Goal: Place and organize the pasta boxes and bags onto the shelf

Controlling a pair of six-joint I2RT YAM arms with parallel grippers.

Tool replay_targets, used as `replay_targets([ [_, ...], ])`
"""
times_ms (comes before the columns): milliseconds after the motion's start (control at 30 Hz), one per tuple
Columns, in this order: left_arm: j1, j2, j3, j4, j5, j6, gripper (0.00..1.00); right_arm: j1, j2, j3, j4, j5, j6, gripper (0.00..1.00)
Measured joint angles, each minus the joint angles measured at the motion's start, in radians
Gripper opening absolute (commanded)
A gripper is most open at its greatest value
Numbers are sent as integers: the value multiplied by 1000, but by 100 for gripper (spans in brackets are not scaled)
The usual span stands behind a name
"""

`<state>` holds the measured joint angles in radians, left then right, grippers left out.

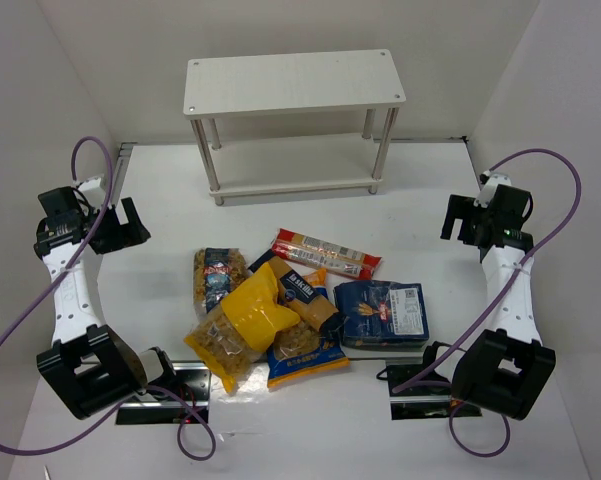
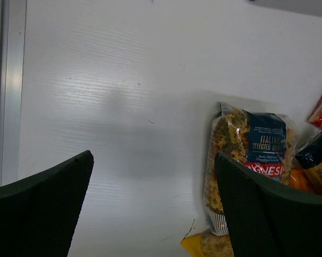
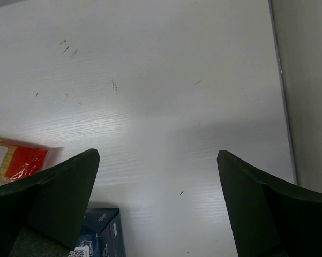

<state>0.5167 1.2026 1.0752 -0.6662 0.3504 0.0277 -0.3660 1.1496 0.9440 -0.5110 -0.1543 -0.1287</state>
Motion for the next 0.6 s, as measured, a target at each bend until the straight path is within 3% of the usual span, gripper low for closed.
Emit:
replay_targets([
  [467,-3,0,0,-11,29,34,99,0,-2,0,-2,-22,-6,99],
  [600,-89,45,27,-77,49,135,99,0,-3,0,-2,-28,-14,99],
])
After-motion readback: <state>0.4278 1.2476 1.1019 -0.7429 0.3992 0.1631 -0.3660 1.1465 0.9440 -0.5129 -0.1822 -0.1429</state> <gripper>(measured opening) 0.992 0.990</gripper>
